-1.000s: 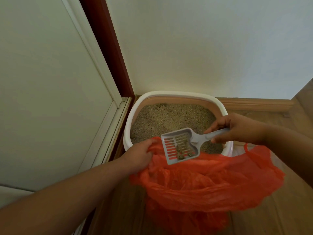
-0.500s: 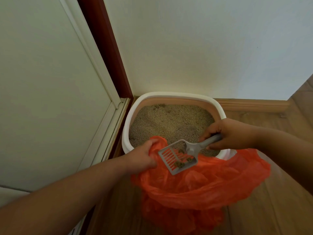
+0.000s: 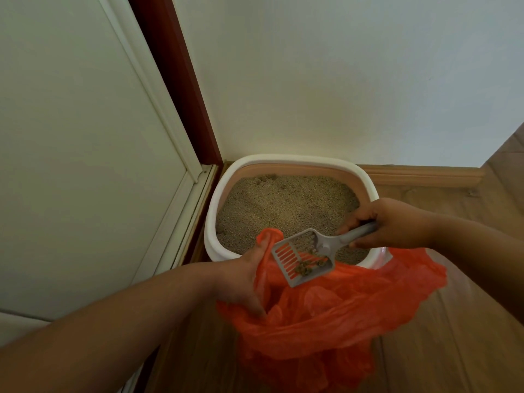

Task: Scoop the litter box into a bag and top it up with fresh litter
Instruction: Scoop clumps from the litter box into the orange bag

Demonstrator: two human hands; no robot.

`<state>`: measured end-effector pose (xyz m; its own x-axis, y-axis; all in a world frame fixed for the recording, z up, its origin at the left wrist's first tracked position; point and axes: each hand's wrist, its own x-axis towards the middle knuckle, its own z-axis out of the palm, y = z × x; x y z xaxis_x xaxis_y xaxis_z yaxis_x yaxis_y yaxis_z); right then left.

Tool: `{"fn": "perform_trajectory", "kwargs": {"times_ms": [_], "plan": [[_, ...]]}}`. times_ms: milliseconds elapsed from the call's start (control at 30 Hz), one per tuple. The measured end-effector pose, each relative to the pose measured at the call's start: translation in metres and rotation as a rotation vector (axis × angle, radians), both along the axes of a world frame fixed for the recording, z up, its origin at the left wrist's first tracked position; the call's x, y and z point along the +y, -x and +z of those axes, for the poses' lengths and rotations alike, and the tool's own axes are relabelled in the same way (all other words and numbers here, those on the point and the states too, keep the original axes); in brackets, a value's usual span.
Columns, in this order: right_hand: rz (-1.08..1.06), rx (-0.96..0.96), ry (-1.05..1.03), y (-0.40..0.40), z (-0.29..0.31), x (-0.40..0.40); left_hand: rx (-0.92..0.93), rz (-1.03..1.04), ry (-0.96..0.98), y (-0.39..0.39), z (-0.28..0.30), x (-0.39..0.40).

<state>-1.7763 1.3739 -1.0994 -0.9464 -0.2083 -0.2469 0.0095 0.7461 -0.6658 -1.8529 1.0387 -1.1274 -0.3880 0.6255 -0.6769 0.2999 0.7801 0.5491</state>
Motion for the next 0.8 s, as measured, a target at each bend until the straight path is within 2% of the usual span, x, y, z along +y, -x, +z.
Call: {"fn": "perform_trajectory", "kwargs": {"times_ms": [100, 233, 533, 733, 800], "plan": [[0.066, 0.028, -0.048, -0.001, 0.003, -0.003, 0.006, 0.003, -0.002, 0.0, -0.003, -0.001], [0.254, -0.054, -0.127, 0.001, 0.01, -0.018, 0.06, 0.009, -0.015, -0.001, -0.005, 0.0], [0.588, -0.02, -0.52, 0.005, 0.037, -0.072, 0.027, 0.066, -0.048, 0.001, -0.009, -0.004], [0.545, 0.015, -0.556, 0.005, 0.046, -0.086, -0.063, 0.077, -0.089, 0.003, -0.011, -0.01], [0.485, 0.016, -0.489, 0.006, 0.05, -0.084, -0.044, 0.077, -0.106, 0.005, -0.014, -0.011]]}}
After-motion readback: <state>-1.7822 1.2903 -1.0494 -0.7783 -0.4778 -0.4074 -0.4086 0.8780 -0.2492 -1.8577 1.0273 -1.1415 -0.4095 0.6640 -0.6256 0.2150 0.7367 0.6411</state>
